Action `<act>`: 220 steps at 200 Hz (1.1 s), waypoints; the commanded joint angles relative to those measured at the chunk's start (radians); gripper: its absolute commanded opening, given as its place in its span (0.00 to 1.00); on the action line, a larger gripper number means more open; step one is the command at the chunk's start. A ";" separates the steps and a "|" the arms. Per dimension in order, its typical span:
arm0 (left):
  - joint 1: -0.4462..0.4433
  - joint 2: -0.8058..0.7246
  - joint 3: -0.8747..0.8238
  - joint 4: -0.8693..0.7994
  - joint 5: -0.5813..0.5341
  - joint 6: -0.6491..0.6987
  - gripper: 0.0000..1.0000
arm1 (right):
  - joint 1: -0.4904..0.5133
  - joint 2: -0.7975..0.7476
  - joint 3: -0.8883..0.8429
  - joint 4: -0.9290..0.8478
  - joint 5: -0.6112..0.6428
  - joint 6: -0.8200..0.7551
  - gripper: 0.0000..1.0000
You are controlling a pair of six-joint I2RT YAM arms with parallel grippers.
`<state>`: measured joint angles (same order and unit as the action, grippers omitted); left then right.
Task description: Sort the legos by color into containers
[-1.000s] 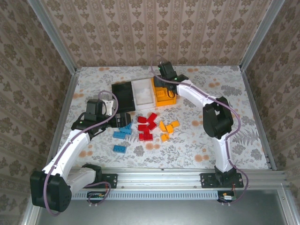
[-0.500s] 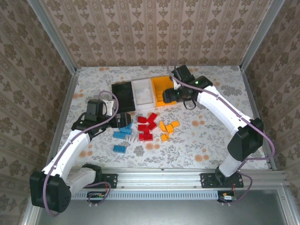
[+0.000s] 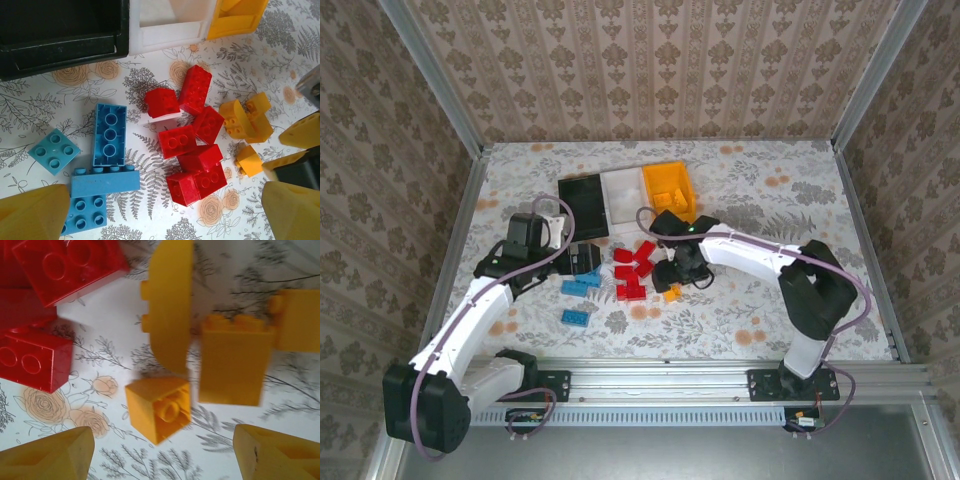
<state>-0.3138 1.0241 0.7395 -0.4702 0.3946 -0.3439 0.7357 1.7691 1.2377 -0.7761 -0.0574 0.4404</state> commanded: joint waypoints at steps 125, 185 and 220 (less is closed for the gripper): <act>-0.041 0.012 -0.005 -0.036 -0.043 0.008 1.00 | 0.021 0.061 -0.090 0.121 0.017 0.084 0.66; -0.044 0.011 -0.003 -0.040 -0.049 0.009 1.00 | 0.031 0.087 -0.084 0.124 0.040 0.086 0.61; -0.044 0.013 -0.004 -0.041 -0.050 0.008 1.00 | 0.030 0.090 -0.085 0.127 0.048 0.089 0.55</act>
<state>-0.3496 1.0348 0.7395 -0.4877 0.3538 -0.3439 0.7605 1.8416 1.1610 -0.6540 -0.0399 0.5098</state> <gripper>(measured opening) 0.997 0.570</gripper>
